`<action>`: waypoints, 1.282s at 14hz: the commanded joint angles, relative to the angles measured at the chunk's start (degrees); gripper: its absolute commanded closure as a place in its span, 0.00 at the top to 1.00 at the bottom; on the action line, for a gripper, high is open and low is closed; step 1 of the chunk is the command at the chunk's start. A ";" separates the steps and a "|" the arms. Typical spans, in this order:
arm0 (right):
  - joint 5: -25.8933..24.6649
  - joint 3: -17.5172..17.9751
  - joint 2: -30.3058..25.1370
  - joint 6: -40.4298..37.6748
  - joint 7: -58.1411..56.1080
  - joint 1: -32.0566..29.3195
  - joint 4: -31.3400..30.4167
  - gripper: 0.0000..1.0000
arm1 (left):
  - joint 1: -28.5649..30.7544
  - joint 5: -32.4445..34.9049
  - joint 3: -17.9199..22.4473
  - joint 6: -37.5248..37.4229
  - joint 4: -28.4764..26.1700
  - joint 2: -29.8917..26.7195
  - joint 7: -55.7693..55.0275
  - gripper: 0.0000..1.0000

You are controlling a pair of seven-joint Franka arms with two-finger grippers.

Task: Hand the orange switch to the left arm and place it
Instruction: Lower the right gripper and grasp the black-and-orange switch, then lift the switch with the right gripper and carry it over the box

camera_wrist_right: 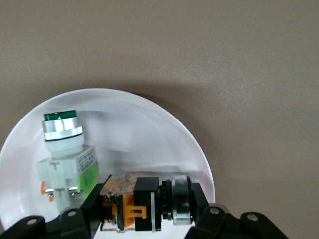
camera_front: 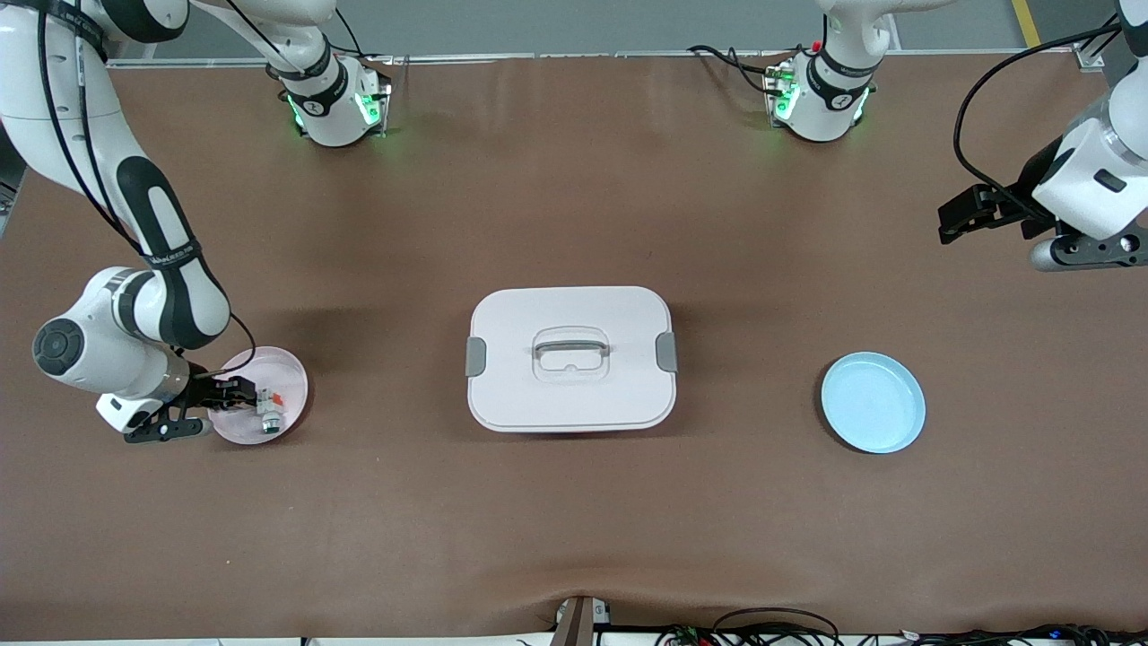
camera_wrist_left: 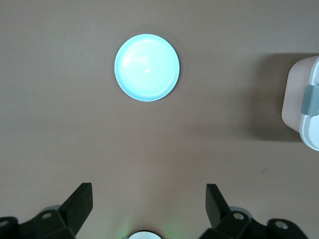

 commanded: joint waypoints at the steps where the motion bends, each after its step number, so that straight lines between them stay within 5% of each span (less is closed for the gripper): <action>1: 0.82 0.50 -1.38 -6.34 -0.03 -0.49 3.05 0.00 | 0.17 -0.15 -0.10 -0.51 0.08 -0.12 0.30 1.00; 4: 2.13 0.59 -2.96 -10.38 1.98 -0.58 4.72 0.00 | -0.01 -0.15 -0.10 -0.51 -0.35 -0.12 0.30 1.00; 11: 11.26 2.61 -5.07 -32.35 27.10 -0.14 15.62 0.00 | -0.27 -0.15 -0.19 -0.51 -1.15 -0.12 0.30 1.00; 16: 13.92 4.10 -6.48 -38.26 47.47 3.90 18.97 0.00 | -0.10 -0.15 -0.80 -1.39 -1.50 -0.12 0.21 1.00; 18: 19.78 5.60 -7.79 -38.44 54.61 3.91 19.06 0.00 | -0.10 -0.15 -0.80 -1.74 -1.50 -0.03 0.30 1.00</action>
